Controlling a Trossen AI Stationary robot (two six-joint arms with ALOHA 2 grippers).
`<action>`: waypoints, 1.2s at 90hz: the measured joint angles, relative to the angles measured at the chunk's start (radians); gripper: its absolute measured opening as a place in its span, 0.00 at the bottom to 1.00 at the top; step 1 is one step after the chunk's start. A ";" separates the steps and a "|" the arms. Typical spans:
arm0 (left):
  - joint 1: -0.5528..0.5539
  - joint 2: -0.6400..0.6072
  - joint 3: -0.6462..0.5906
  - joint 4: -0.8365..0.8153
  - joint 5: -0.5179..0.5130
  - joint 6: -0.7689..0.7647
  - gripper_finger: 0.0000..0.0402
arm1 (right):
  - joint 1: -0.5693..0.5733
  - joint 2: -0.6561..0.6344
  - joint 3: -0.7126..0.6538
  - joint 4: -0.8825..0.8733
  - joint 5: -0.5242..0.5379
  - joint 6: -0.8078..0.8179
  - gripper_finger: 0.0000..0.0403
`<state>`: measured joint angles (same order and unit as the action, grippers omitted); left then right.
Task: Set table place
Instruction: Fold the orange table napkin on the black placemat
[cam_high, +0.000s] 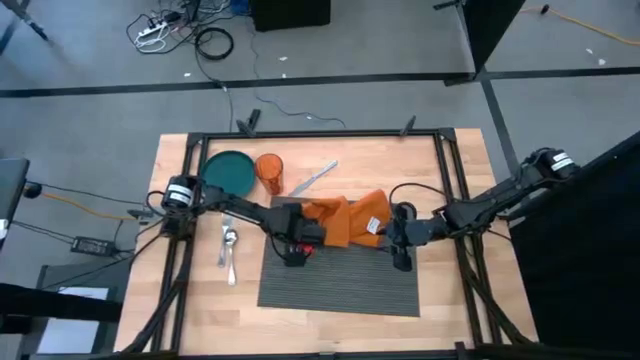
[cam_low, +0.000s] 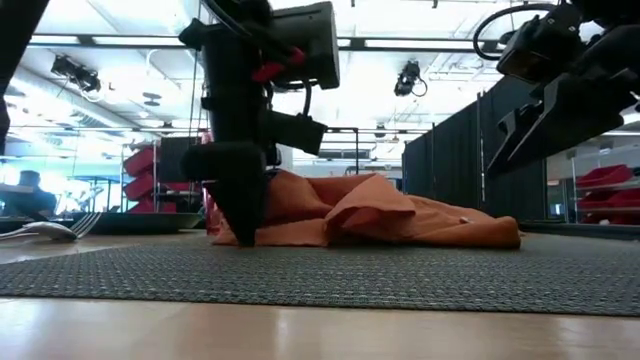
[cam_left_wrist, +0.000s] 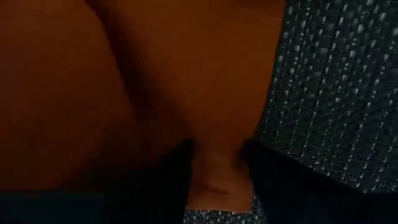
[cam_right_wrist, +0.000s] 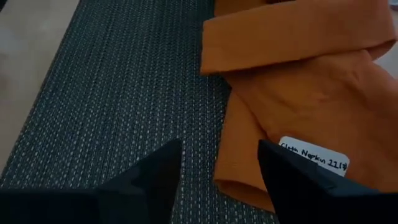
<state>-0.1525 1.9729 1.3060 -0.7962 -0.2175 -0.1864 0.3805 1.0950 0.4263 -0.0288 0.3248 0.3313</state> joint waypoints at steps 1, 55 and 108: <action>0.000 0.000 0.000 0.000 0.000 0.000 0.26 | 0.000 0.000 0.000 0.000 0.000 0.000 0.47; -0.125 0.001 0.369 -0.393 -0.023 -0.153 0.00 | -0.005 -0.051 0.000 -0.076 0.112 -0.191 0.47; -0.157 0.001 0.375 -0.377 -0.054 -0.180 0.00 | -0.102 0.314 0.002 0.074 0.260 -0.446 0.54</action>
<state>-0.3092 1.9736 1.6810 -1.1732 -0.2713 -0.3667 0.2785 1.4092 0.4282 0.0448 0.5845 -0.1149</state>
